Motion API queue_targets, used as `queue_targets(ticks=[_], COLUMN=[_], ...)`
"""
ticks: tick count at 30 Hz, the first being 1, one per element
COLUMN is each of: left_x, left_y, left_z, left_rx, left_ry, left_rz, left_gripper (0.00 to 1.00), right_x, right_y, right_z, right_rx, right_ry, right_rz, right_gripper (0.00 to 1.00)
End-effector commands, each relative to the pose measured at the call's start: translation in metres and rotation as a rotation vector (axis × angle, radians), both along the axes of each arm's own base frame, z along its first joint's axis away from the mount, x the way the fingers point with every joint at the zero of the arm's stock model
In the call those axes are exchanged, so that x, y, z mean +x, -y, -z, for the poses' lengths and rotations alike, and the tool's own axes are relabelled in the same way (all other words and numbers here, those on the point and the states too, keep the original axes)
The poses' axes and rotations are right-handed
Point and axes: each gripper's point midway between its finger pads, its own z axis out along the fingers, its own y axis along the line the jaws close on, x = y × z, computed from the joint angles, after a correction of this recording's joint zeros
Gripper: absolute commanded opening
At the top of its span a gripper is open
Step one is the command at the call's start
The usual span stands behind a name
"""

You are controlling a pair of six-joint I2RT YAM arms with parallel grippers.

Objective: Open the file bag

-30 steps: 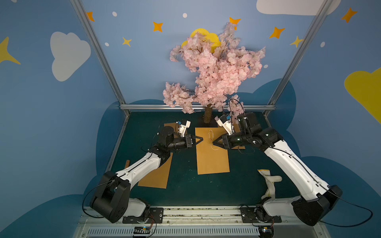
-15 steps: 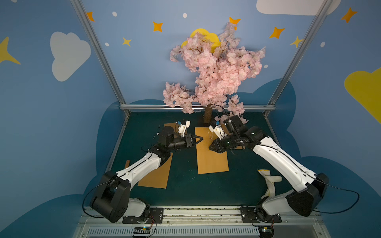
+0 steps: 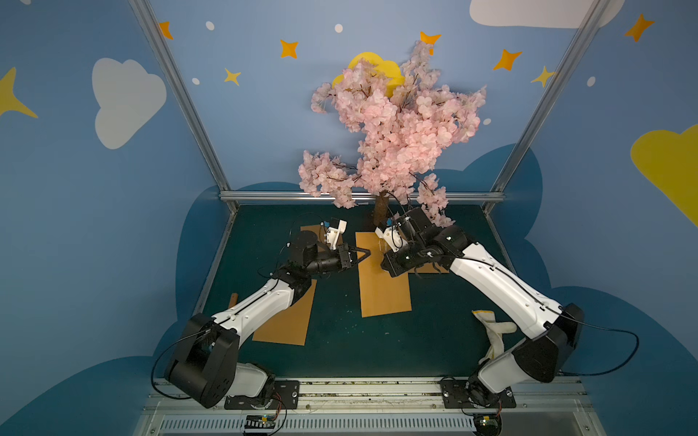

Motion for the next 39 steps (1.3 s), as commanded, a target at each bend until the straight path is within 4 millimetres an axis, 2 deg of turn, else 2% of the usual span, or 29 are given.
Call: queue_targets(ticks=[1, 5, 9, 13, 20, 24, 31, 36, 39], left_x=[-0.007, -0.005, -0.005, -0.005, -0.009, -0.013, -0.028, -0.037, -0.038], left_y=[0.003, 0.0, -0.005, -0.008, -0.007, -0.004, 0.004, 0.007, 0.007], left_z=[-0.021, -0.02, -0.02, -0.018, -0.014, -0.012, 0.005, 0.023, 0.029], left_rx=[-0.038, -0.033, -0.029, -0.024, -0.023, -0.022, 0.0, 0.029, 0.039], left_ry=[0.06, 0.062, 0.064, 0.064, 0.057, 0.052, 0.031, 0.007, -0.004], left_rz=[0.032, 0.022, 0.011, 0.002, 0.021, 0.043, 0.095, 0.115, 0.11], left_gripper=[0.02, 0.02, 0.03, 0.03, 0.03, 0.03, 0.03, 0.03, 0.02], right_x=[0.001, 0.0, 0.004, 0.007, 0.018, 0.028, 0.054, 0.067, 0.068], right_y=[0.0, 0.007, 0.028, 0.041, 0.053, 0.055, 0.057, 0.047, 0.032], right_z=[0.0, -0.004, -0.003, -0.005, -0.007, -0.012, -0.036, -0.058, -0.069], right_rx=[-0.013, -0.022, -0.071, -0.071, -0.066, -0.063, -0.046, -0.001, 0.053], right_ry=[0.001, 0.021, 0.068, 0.079, 0.09, 0.112, 0.181, 0.218, 0.212], right_rz=[0.015, 0.032, 0.104, 0.141, 0.193, 0.217, 0.266, 0.256, 0.207], right_gripper=[0.01, 0.0, 0.0, 0.0, 0.0, 0.0, 0.0, 0.0, 0.0])
